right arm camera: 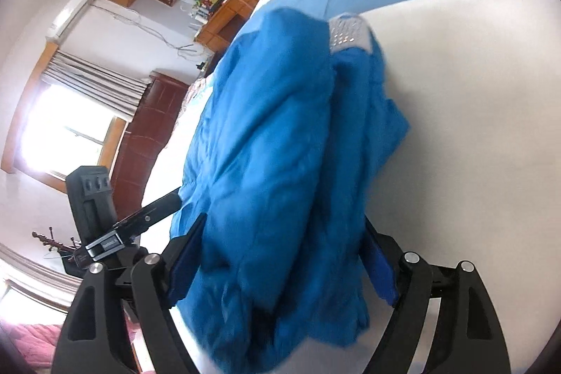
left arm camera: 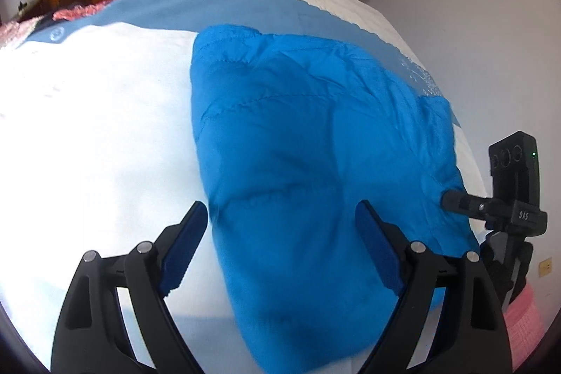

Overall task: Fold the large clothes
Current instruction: 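Lay the folded bundle down and open both grippers, pulling them back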

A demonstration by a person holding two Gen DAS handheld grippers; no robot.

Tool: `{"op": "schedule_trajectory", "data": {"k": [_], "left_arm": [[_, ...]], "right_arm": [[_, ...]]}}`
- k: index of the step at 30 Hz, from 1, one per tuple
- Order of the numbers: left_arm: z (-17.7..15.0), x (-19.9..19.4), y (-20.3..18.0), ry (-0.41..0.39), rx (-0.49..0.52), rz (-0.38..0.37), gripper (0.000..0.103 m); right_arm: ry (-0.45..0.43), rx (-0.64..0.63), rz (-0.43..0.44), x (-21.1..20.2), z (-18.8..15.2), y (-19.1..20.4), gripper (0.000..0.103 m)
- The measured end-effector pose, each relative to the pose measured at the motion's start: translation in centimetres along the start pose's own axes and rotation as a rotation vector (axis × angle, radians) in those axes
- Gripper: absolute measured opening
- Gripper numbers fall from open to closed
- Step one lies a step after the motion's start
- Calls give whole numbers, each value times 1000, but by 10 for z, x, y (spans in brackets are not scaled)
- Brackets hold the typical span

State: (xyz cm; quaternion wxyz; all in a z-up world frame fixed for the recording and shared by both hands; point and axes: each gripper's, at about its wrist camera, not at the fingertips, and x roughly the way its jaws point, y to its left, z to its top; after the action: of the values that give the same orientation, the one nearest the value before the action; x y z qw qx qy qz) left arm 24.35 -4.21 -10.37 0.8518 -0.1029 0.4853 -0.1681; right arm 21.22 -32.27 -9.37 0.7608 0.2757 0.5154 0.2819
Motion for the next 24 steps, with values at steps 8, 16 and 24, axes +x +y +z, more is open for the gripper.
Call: {"op": "schedule_trajectory", "data": {"k": [8,16,24], "left_arm": [[-40,-24,-9,-34,32,51,86],[-49,0,2,12,15,71,89],[-46,-39,-15,16,26,172,91]], "right_arm": [[-40,-65,-104,-33,-49,13,82],[-8,17,-180,-14,-60,-3,82],[-40,-66,-388,-44,-72,62,99]]}}
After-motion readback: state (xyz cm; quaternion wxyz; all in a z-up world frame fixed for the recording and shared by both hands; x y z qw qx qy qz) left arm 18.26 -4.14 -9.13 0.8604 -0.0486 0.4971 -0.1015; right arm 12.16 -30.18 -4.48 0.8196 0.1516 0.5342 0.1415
